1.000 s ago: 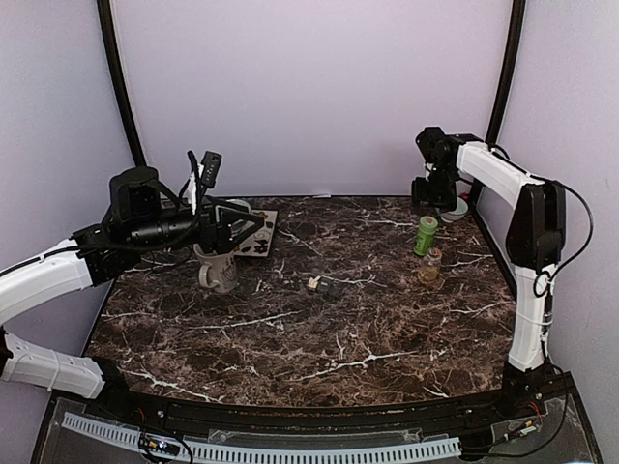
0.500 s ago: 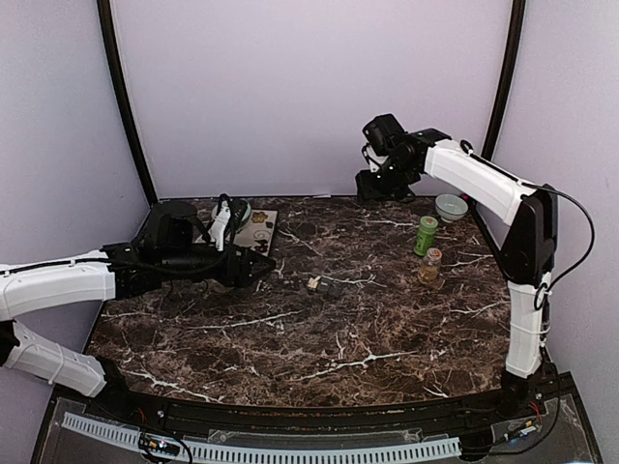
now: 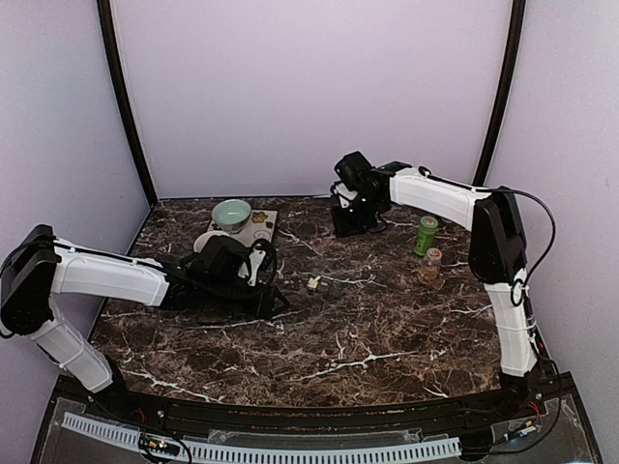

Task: Sort the pills into containers
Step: Pick up the pill container from the center of the board.

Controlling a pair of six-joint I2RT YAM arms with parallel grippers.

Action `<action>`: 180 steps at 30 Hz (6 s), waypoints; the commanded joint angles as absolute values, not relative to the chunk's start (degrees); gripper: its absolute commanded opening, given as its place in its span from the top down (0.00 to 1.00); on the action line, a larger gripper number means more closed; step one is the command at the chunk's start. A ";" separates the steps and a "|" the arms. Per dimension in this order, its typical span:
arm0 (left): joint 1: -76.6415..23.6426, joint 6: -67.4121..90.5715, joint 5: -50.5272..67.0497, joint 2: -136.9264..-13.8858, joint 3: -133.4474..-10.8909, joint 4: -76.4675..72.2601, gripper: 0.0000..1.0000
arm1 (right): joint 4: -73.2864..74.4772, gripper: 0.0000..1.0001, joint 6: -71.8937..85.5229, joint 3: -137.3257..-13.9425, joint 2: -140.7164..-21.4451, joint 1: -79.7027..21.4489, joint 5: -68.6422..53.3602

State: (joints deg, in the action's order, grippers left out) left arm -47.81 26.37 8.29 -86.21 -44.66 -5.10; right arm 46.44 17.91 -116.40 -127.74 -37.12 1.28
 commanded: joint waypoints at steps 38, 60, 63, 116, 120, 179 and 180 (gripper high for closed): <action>-46.80 29.09 -0.84 -112.56 -67.17 1.36 0.45 | 41.26 0.82 16.49 -108.44 -129.82 -40.87 -14.14; -46.67 29.50 -3.78 -116.02 -71.21 6.66 0.45 | 40.45 0.76 15.88 -106.99 -127.69 -41.13 -15.21; -46.67 29.88 -3.44 -115.41 -70.50 7.13 0.46 | 40.63 0.76 15.78 -108.03 -128.24 -41.04 -14.53; -46.85 33.59 -2.75 -114.92 -67.30 5.89 0.46 | 40.22 0.77 17.03 -98.68 -125.13 -39.67 -8.37; -46.85 33.91 -3.52 -114.83 -67.17 6.23 0.46 | 39.83 0.77 17.66 -97.91 -124.45 -40.40 -8.95; -44.03 36.91 -2.02 -118.59 -68.90 6.19 0.46 | 40.02 0.77 18.97 -108.05 -129.82 -39.99 -16.50; -44.03 36.87 -1.98 -118.64 -68.89 6.21 0.46 | 40.04 0.77 18.95 -107.90 -129.82 -40.06 -16.64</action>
